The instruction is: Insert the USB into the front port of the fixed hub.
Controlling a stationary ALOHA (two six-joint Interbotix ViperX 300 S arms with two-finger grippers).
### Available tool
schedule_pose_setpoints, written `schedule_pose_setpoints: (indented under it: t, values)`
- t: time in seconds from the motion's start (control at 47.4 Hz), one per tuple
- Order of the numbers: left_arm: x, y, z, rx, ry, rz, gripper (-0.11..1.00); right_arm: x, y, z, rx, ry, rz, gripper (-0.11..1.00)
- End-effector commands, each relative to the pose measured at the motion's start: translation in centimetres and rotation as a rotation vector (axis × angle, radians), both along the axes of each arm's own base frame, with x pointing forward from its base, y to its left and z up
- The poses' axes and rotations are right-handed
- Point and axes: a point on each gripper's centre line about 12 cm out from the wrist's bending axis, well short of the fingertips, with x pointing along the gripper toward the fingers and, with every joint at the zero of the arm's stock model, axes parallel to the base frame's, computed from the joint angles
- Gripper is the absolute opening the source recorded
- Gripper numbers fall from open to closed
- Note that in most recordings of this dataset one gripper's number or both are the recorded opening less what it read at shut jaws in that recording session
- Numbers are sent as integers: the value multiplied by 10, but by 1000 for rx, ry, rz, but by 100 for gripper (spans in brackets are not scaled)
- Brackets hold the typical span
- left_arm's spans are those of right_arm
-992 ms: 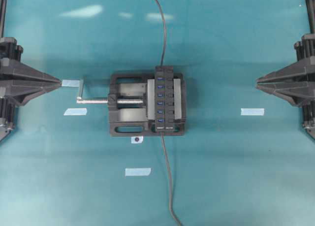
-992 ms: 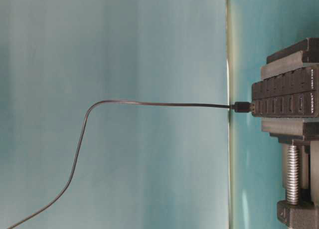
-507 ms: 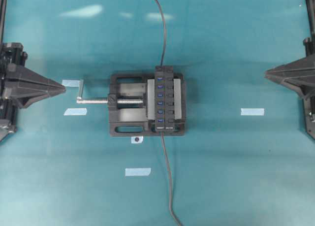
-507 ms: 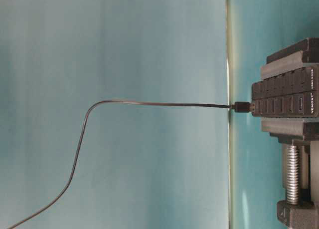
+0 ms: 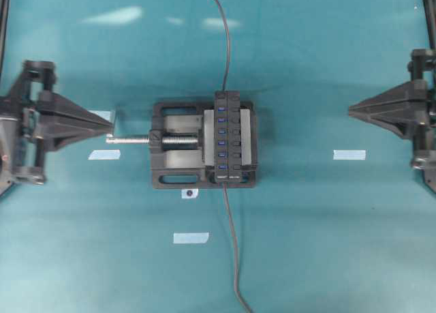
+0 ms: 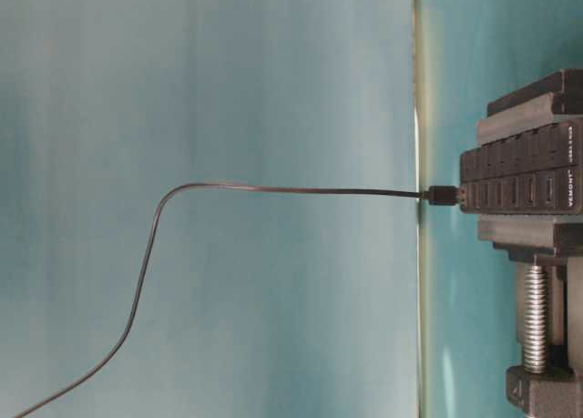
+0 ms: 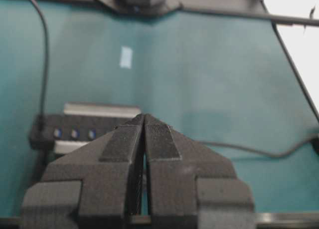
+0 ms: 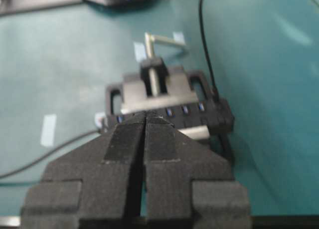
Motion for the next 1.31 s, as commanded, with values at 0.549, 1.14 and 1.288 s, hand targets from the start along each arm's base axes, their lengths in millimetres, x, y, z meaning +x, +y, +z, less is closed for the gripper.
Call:
schedule_pose_setpoints:
  t: [0.549, 1.14, 1.288]
  values:
    - [27, -10, -2, 4, 54, -36, 0, 52, -15, -19, 20, 288, -37, -2]
    - [33, -13, -8, 5, 81, -45, 0, 101, -44, -48, 34, 398, -103, -2]
    - [35, -13, -10, 7, 92, -45, 0, 111, -51, -59, 43, 434, -117, -2]
